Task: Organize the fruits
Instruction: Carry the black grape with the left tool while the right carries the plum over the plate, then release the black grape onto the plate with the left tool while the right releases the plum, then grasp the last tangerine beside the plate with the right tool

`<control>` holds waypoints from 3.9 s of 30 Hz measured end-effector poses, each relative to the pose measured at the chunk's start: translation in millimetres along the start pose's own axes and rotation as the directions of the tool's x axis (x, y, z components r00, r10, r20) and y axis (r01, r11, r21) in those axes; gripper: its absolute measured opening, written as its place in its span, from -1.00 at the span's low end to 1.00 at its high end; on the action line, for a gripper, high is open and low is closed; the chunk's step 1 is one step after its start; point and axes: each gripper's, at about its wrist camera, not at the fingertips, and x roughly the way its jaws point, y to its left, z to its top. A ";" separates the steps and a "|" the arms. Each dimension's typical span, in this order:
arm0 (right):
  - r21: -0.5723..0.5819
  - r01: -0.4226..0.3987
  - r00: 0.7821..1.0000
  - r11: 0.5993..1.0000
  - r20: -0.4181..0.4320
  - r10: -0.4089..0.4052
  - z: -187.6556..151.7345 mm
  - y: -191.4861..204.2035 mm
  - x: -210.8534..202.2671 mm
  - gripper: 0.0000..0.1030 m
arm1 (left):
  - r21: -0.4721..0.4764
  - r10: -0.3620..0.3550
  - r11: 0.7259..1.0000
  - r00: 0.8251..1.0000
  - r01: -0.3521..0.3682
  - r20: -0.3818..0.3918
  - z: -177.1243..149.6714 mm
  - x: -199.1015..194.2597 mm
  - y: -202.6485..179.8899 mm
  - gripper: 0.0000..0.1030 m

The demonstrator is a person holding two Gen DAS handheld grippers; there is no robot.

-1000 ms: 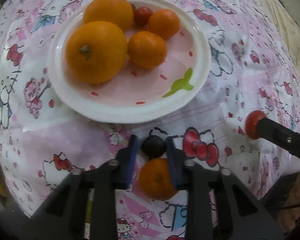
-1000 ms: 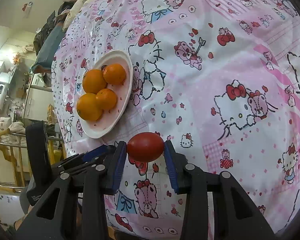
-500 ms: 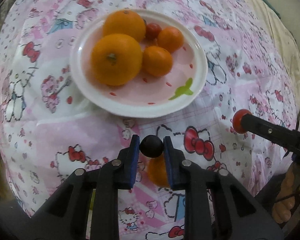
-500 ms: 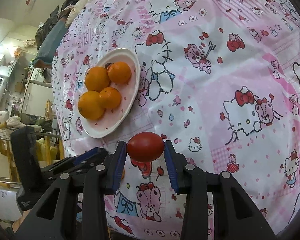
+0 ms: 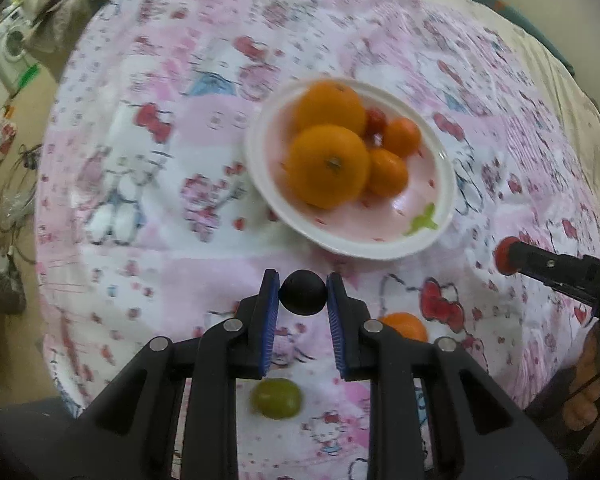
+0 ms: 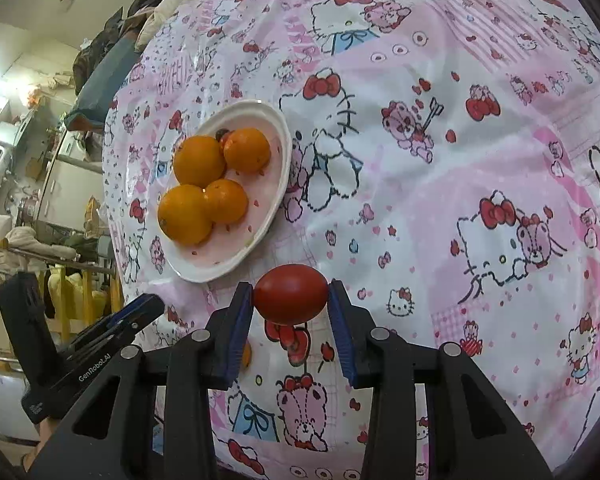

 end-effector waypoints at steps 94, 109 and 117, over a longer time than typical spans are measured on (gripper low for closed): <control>-0.155 -0.115 0.991 0.981 0.056 0.124 94.4 55.2 24.2 0.31 | -0.138 -0.009 0.990 0.997 0.020 0.079 103.4 22.2 31.4 0.15; -0.175 -0.106 0.987 0.979 0.103 0.125 62.7 58.3 -21.9 0.31 | -0.057 0.033 0.998 0.973 -0.020 0.228 71.1 -38.9 25.7 0.83; -0.196 -0.119 0.982 0.973 0.121 0.144 23.3 61.7 -45.4 0.31 | -0.071 0.133 0.990 0.966 -0.120 0.220 38.8 -54.6 28.9 0.83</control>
